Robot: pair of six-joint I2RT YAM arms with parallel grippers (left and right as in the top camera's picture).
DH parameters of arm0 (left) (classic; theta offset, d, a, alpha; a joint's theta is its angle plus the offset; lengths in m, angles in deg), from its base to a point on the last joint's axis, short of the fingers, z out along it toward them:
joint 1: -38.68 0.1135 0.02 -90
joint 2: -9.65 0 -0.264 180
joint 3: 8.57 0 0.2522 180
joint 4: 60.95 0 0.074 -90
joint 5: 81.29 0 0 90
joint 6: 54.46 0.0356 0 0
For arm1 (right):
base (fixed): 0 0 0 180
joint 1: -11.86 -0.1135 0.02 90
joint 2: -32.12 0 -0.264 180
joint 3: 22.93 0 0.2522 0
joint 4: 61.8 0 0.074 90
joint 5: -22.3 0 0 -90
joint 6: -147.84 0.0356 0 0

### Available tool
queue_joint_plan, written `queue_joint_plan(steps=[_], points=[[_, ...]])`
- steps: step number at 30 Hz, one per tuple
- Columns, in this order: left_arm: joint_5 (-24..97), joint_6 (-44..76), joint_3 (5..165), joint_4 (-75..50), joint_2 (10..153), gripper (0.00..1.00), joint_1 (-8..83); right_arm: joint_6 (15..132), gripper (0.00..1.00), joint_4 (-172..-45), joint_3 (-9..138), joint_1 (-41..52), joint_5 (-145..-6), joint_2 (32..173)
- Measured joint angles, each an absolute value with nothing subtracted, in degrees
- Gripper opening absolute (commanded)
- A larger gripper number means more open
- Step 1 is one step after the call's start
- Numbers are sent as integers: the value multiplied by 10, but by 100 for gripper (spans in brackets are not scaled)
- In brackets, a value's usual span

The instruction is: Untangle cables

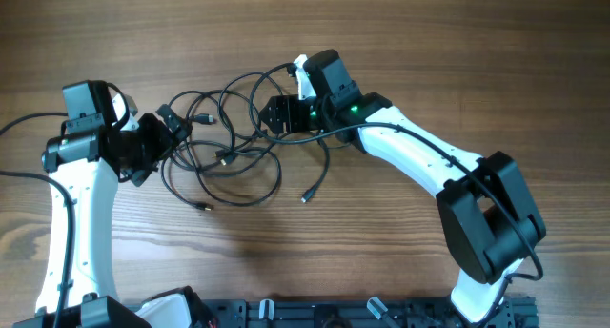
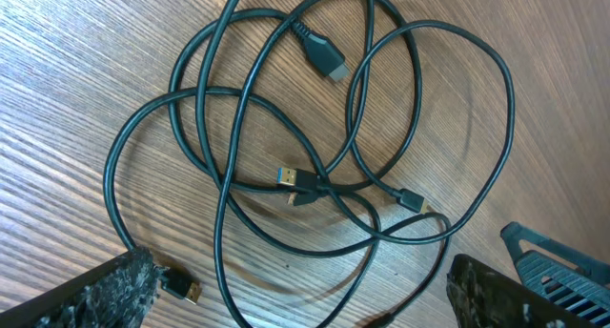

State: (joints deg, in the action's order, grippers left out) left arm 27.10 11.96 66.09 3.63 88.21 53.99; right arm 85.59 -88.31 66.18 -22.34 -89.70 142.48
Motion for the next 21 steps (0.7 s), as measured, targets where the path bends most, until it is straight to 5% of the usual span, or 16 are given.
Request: queue_joint_plan(steps=[21], points=[[270, 120, 660, 36, 882, 100, 540, 856, 67, -882, 662, -229, -908, 1451]])
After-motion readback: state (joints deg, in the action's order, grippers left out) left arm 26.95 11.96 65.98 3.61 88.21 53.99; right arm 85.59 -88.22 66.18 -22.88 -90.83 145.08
